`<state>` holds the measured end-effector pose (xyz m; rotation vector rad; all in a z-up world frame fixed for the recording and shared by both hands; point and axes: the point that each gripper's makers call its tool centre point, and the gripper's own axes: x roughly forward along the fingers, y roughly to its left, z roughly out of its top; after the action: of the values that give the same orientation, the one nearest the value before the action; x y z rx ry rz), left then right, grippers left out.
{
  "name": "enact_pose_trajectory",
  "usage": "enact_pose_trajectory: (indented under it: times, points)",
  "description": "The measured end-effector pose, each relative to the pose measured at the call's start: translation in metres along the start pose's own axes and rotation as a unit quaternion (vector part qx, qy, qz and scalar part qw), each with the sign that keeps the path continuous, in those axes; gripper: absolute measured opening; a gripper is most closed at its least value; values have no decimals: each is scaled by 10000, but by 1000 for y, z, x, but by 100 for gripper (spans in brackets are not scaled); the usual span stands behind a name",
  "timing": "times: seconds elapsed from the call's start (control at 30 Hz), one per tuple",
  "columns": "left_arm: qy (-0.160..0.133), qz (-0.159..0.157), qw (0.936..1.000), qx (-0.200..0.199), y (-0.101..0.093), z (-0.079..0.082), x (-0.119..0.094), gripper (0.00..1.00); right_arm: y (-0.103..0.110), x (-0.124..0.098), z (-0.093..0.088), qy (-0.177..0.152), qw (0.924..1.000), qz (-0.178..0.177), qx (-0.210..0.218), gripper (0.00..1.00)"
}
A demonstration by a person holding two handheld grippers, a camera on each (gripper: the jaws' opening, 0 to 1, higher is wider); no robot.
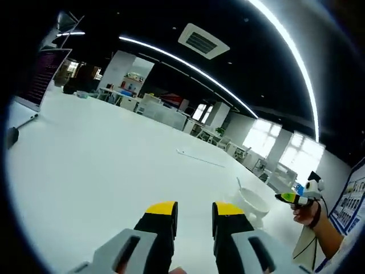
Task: Tidy tabletop coffee trays, cups and spoons，present forward
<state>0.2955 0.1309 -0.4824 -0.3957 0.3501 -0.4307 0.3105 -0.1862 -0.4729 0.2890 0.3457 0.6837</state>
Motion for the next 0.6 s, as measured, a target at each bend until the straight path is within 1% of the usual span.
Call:
enact_pose_trajectory:
  times: [0.07, 0.1, 0.27, 0.37, 0.43, 0.53, 0.6]
  points:
    - [14, 11, 10000, 43, -1, -4, 4, 26, 3, 0, -2, 5, 9998, 80, 176, 29]
    - [35, -20, 10000, -22, -2, -6, 6, 26, 3, 0, -3, 2, 9997, 93, 210, 29]
    - [254, -266, 9975, -599, -13, -23, 20, 26, 8, 4, -10, 148, 9984, 205, 512, 29]
    - [378, -422, 9941, -926, -21, -30, 27, 26, 11, 9, -15, 292, 9980, 226, 518, 29]
    - [438, -502, 9925, -1023, -25, -33, 31, 26, 12, 12, -18, 383, 9976, 226, 527, 29]
    - [522, -607, 9900, -1165, -32, -37, 36, 26, 13, 16, -23, 483, 9961, 256, 689, 29]
    - [660, -683, 9862, -1357, -37, -42, 39, 26, 13, 20, -28, 563, 9949, 279, 792, 29]
